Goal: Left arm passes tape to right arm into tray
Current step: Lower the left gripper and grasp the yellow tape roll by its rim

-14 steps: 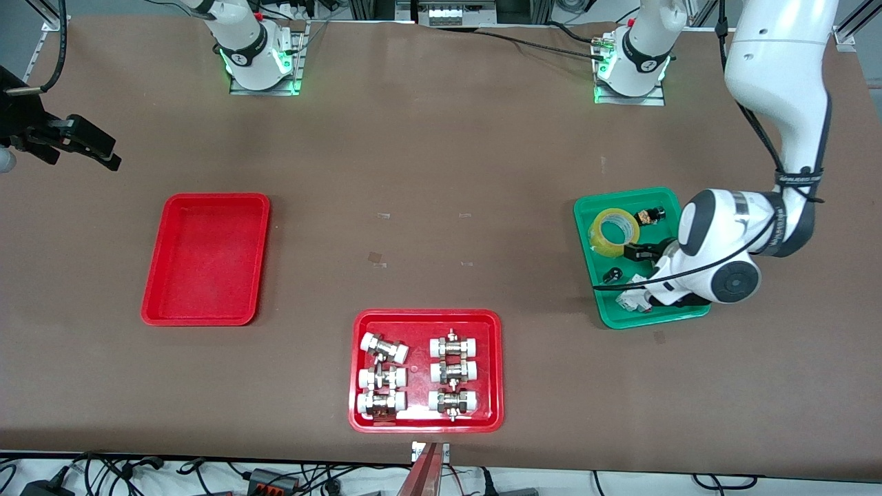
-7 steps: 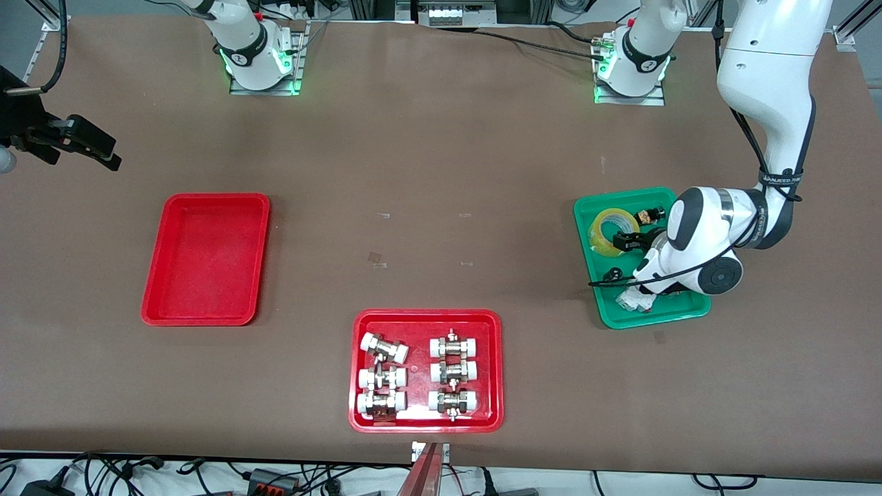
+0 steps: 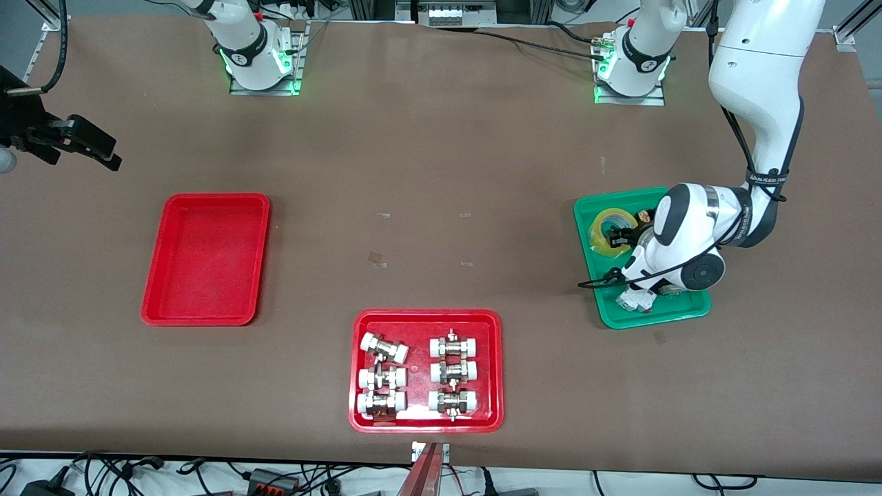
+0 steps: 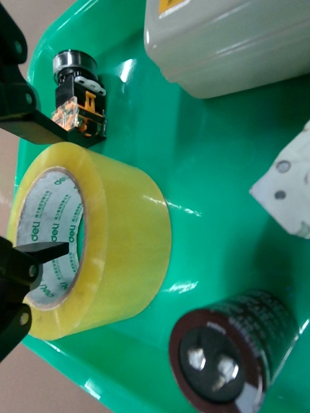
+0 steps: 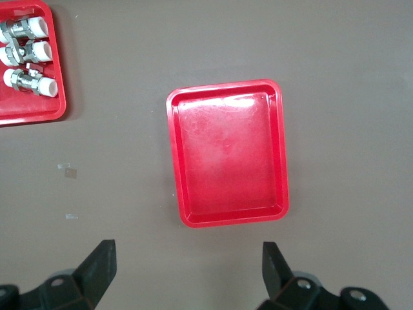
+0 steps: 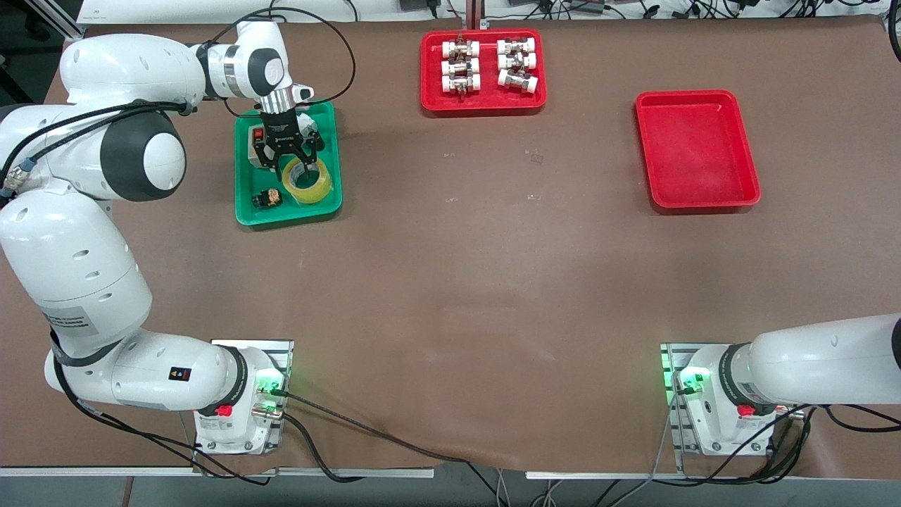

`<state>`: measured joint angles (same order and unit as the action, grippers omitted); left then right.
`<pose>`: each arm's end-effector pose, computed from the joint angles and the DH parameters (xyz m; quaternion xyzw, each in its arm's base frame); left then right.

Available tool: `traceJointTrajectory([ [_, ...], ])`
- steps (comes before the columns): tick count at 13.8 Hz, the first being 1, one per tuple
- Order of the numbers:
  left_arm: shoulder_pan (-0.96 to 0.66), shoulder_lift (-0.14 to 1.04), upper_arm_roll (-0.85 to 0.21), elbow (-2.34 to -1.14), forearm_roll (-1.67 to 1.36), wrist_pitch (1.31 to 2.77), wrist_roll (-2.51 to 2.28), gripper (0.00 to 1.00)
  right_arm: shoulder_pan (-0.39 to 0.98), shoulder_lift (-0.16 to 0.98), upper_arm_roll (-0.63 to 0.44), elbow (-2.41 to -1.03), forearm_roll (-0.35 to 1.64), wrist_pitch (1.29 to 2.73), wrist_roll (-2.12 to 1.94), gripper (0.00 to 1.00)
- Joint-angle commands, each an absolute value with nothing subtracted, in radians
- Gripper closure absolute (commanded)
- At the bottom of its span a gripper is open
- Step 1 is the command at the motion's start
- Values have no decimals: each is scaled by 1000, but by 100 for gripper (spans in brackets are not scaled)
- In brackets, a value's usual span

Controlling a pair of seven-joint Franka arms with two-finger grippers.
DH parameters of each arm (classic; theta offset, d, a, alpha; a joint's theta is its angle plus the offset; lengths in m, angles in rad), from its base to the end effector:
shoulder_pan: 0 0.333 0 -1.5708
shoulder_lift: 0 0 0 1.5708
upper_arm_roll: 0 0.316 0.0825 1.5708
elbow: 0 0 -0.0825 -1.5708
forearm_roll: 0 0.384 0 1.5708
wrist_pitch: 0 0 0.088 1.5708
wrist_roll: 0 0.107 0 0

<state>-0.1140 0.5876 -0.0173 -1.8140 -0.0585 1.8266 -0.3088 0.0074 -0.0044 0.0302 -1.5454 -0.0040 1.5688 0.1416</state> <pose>0.5739 -0.0803 0.1849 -0.9533 -0.1000 0.2831 0.0326 0.5530 0.0204 0.6388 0.9985 -0.0520 0.0140 0.0008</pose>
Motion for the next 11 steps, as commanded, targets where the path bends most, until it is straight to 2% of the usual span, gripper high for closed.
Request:
traceJointTrajectory([
  [1,-107,552,-18,-1852,-74,1836,-311,55,8,-12,29,-1554,6,1566,130,0],
  [3,-98,551,-17,-1847,-65,1827,-302,76,8,-12,29,-1554,6,1566,130,0],
  [7,-69,534,-17,-1841,-63,1816,-238,99,8,-12,29,-1554,6,1566,132,0],
  [9,-68,525,-17,-1822,-63,1786,-222,99,8,-12,29,-1554,5,1566,132,0],
  [11,-71,511,-17,-1737,-63,1693,-216,99,8,-12,29,-1554,6,1566,132,0],
])
